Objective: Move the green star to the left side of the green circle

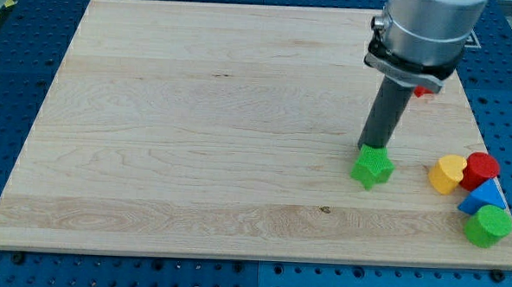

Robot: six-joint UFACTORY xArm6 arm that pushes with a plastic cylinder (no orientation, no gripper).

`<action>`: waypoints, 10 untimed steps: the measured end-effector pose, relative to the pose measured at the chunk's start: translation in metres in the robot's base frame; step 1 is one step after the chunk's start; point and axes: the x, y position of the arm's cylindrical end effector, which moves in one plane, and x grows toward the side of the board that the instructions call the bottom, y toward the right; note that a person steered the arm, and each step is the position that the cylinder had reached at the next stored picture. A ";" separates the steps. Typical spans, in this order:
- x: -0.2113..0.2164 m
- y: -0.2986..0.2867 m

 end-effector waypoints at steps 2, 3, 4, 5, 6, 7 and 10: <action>0.040 0.000; 0.040 -0.007; 0.036 -0.025; 0.037 -0.038; 0.051 -0.039; 0.068 -0.039; 0.072 -0.019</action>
